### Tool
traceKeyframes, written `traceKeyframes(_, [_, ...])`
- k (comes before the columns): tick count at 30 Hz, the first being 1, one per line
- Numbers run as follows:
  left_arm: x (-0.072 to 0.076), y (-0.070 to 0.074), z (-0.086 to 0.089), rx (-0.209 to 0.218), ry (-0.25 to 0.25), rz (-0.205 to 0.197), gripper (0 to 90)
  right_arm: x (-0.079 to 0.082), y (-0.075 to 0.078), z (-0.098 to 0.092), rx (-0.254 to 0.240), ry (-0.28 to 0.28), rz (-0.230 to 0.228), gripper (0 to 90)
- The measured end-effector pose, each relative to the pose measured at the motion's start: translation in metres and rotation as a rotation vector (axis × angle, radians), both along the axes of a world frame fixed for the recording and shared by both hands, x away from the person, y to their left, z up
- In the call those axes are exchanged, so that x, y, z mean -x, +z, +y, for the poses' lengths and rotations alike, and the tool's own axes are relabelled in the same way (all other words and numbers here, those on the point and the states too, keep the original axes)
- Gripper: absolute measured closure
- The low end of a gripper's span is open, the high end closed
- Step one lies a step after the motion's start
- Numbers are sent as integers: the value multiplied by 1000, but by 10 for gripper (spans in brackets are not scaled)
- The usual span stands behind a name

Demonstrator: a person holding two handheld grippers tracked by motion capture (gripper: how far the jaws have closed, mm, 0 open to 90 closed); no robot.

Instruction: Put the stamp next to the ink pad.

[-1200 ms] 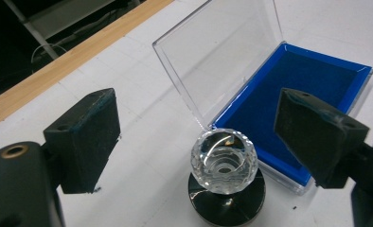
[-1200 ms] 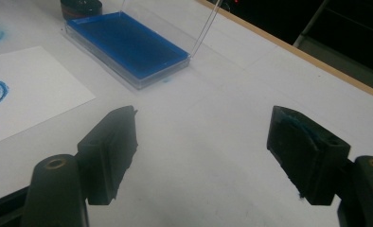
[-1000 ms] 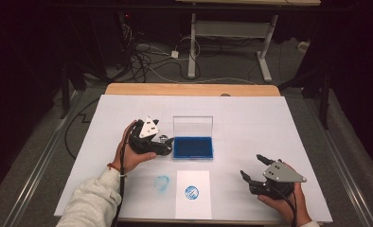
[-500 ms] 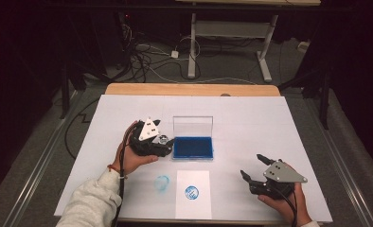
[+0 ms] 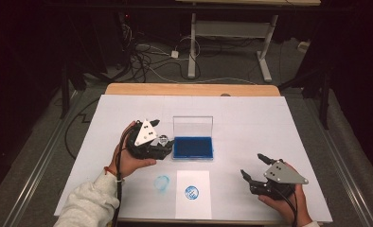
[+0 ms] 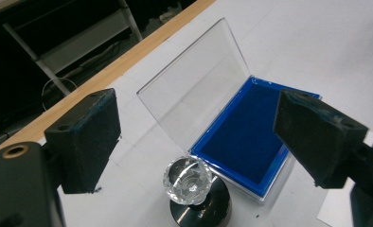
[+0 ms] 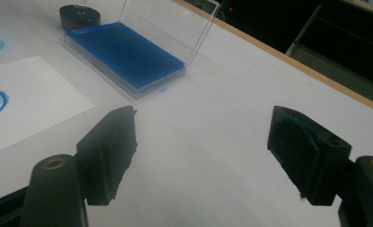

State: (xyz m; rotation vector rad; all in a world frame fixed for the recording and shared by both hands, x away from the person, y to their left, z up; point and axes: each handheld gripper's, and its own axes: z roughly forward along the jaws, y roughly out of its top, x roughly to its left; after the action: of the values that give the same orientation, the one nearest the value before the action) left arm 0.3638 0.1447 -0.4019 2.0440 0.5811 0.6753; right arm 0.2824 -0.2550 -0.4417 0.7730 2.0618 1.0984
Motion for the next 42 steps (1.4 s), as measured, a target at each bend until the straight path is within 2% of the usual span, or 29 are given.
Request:
traceKeyframes(11, [17,8,2,-9,-4,-50,153,2,2,1,0,4,-9,251])
traceKeyframes(15, [22,6,5,-21,-12,-70,153,2,2,0,2,0,-11,251])
traceKeyframes(20, [28,6,12,-11,-10,-82,153,3,2,0,3,-5,-21,251])
traceKeyframes(35, [43,-2,24,-37,1,-83,154,3,3,1,18,-29,-33,254])
traceKeyframes(42, [48,-11,31,-41,16,-78,154,3,3,3,22,-27,-31,257])
